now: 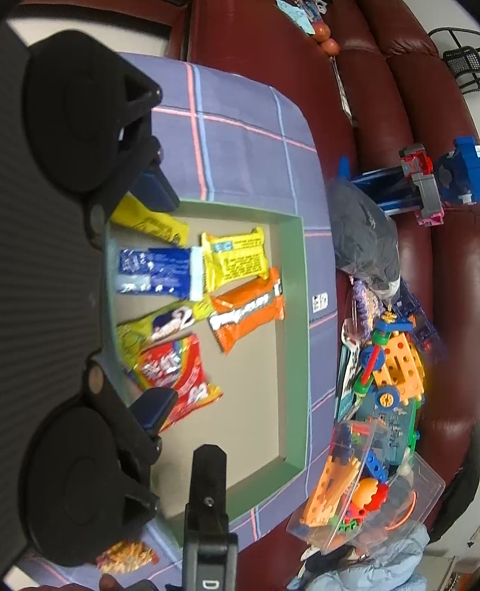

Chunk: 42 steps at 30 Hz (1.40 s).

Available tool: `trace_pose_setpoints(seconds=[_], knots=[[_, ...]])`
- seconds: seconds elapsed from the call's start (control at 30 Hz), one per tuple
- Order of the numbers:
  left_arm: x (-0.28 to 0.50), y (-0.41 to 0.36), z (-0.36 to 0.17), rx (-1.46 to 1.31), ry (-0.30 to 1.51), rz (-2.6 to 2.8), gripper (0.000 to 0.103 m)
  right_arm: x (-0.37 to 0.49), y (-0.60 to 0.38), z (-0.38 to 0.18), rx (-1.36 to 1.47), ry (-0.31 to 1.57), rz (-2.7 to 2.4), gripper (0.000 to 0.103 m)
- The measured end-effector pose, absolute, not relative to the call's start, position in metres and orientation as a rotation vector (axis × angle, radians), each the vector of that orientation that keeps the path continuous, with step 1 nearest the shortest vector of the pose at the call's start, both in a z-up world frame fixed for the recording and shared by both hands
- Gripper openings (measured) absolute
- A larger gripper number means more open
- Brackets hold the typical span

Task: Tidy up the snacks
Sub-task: 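Place the blue bar and Skittles bag into the green tray, open grippers, then reach both tools toward the yellow and red chip bags in the pile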

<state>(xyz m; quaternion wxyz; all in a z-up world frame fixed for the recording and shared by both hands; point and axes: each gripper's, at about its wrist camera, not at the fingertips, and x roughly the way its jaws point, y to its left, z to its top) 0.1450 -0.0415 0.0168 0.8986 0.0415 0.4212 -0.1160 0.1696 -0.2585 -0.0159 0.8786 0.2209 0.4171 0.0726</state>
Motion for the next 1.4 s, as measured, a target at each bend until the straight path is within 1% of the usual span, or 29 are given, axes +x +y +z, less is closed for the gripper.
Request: trace_pose_setpoints(seconds=[0.23,0.4,0.67,0.87,0.97,1.03,1.17,1.2,1.3,1.33,1.37,1.4], knots=[[0.107,-0.058,0.018,0.103,0.887,-0.303,0.103,0.127,-0.270,0.001,0.438,0.846,0.138,0.103],[0.075,-0.077,0.007,0.138,0.927,-0.368,0.103,0.096,-0.284,0.005,0.434,0.829,0.125,0.103],[0.024,-0.112,-0.020,0.223,1.023,-0.509,0.103,0.051,-0.311,-0.007,0.477,0.858,0.086,0.103],[0.002,-0.132,-0.030,0.162,1.124,-0.650,0.103,0.022,-0.329,-0.029,0.511,0.908,0.067,0.103],[0.001,-0.139,-0.036,0.113,1.182,-0.666,0.100,0.010,-0.338,-0.038,0.532,0.925,0.063,0.103],[0.005,-0.141,-0.043,0.066,1.219,-0.666,0.094,0.002,-0.346,-0.044,0.556,0.922,0.051,0.103],[0.016,-0.141,-0.056,-0.039,1.287,-0.627,0.091,-0.010,-0.358,-0.051,0.595,0.917,0.043,0.102],[0.019,-0.141,-0.058,-0.068,1.297,-0.621,0.091,-0.012,-0.360,-0.053,0.604,0.913,0.054,0.100],[0.023,-0.145,-0.061,-0.114,1.293,-0.606,0.093,-0.011,-0.362,-0.060,0.641,0.920,0.078,0.084],[0.023,-0.148,-0.061,-0.107,1.283,-0.606,0.093,-0.010,-0.362,-0.063,0.640,0.926,0.085,0.076],[0.022,-0.153,-0.062,-0.085,1.268,-0.606,0.092,-0.014,-0.364,-0.066,0.635,0.933,0.091,0.071],[0.020,-0.158,-0.061,-0.037,1.246,-0.598,0.088,-0.012,-0.363,-0.068,0.632,0.941,0.094,0.069]])
